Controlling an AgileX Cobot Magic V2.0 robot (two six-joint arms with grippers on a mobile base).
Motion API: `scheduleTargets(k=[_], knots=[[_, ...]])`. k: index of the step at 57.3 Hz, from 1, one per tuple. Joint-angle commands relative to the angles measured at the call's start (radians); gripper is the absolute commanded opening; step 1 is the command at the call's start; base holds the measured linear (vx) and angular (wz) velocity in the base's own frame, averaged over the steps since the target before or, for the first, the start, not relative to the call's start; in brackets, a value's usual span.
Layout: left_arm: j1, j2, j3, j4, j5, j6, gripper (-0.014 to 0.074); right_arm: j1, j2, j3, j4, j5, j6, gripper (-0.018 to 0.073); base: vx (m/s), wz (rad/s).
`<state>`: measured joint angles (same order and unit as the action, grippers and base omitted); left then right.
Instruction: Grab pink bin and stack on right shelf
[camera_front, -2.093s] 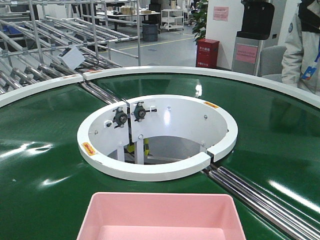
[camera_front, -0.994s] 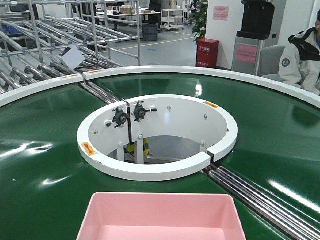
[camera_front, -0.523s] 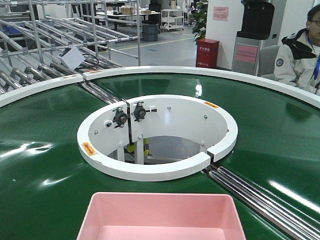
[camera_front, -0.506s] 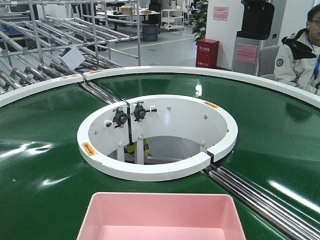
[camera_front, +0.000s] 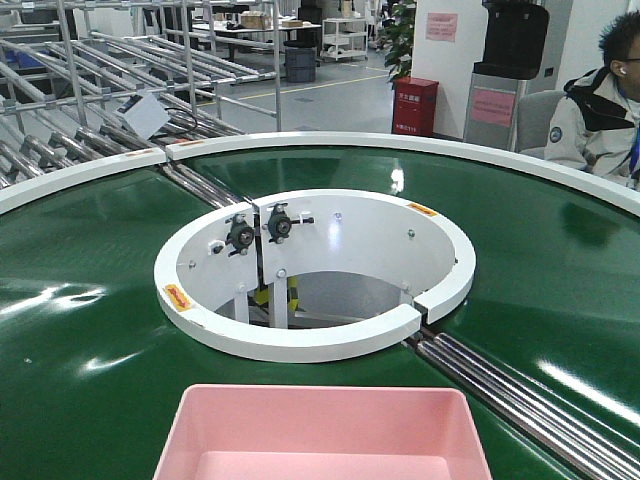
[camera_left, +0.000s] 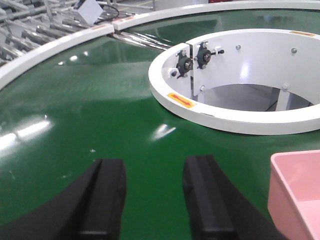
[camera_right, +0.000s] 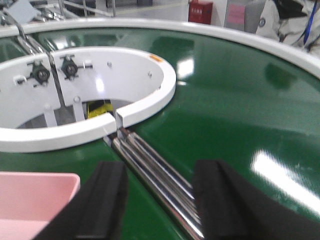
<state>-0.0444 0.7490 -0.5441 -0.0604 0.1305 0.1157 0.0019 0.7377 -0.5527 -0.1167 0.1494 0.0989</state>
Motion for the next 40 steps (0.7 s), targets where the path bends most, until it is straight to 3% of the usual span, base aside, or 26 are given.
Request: scheduleTargets(k=[1,8,18,25,31,40], knots=[[-0.002,0.017,-0.029,-0.024,-0.069,-0.022,0.0443,-0.003,0.041,-0.032,0.004,-0.078,0.001,0.0496,0.0,0.0],[-0.015,0.059,-0.05,-0.034,0.033,-0.022,0.0443,-0.003,0.106,-0.057,0.075,-0.001,0.021,0.051,0.0,0.0],[-0.088,0.186,-0.222,-0.178,0.26,0.03,0.0443,-0.003,0.267,-0.232,0.152,0.302,-0.083,0.046,0.0,0.0],[-0.145,0.343,-0.374,-0.302,0.37,0.139,0.0443,-0.003,0.403,-0.36,0.342,0.459,-0.257,0.0456,0.0,0.0],[-0.167,0.47,-0.462,-0.315,0.464,0.144,0.0443,-0.001,0.515,-0.429,0.513,0.505,-0.378,0.0456,0.0,0.0],[-0.183,0.659,-0.563,-0.334,0.536,0.137,0.0443,0.096,0.645,-0.484,0.501,0.522,-0.354,0.0456,0.0,0.0]])
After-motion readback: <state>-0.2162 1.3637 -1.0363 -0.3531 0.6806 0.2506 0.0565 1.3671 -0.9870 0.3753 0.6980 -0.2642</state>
